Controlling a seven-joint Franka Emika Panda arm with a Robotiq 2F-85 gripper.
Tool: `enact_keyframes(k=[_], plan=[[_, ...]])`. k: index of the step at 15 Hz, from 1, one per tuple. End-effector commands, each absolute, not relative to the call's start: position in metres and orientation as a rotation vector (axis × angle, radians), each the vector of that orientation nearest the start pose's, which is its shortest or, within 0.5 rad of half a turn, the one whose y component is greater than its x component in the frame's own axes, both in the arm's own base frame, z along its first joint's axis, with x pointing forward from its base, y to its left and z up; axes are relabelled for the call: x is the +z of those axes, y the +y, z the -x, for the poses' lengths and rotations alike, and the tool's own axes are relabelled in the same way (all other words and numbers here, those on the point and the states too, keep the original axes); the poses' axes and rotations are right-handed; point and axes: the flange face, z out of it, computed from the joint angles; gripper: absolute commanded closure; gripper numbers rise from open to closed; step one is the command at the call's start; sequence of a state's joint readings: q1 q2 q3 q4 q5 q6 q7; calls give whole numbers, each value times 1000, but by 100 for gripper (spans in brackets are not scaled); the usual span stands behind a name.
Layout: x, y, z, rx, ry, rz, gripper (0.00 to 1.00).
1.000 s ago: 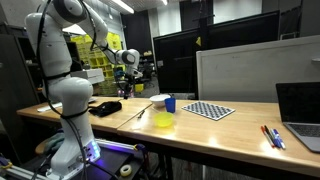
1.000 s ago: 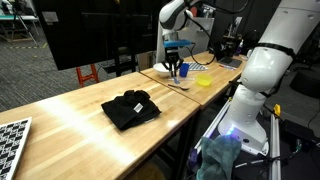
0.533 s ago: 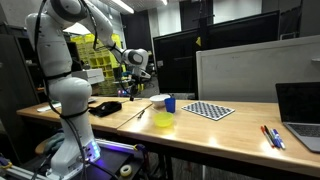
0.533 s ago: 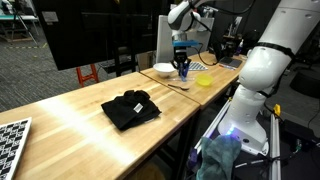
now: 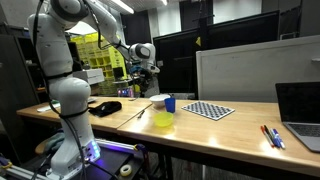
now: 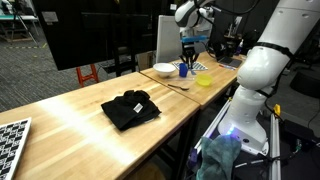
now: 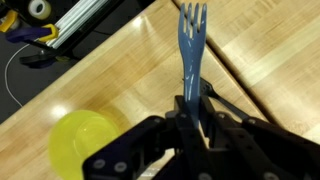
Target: Move the grey form to the right
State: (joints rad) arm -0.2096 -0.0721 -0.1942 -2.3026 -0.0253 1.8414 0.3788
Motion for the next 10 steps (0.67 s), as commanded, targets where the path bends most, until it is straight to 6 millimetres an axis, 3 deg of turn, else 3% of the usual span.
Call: enact_keyframes(k=[1, 5, 10], plan=[[361, -197, -440, 617, 1069, 2948, 96], [346, -205, -470, 605, 967, 2977, 96], [319, -218, -472, 692, 981, 2929, 96]])
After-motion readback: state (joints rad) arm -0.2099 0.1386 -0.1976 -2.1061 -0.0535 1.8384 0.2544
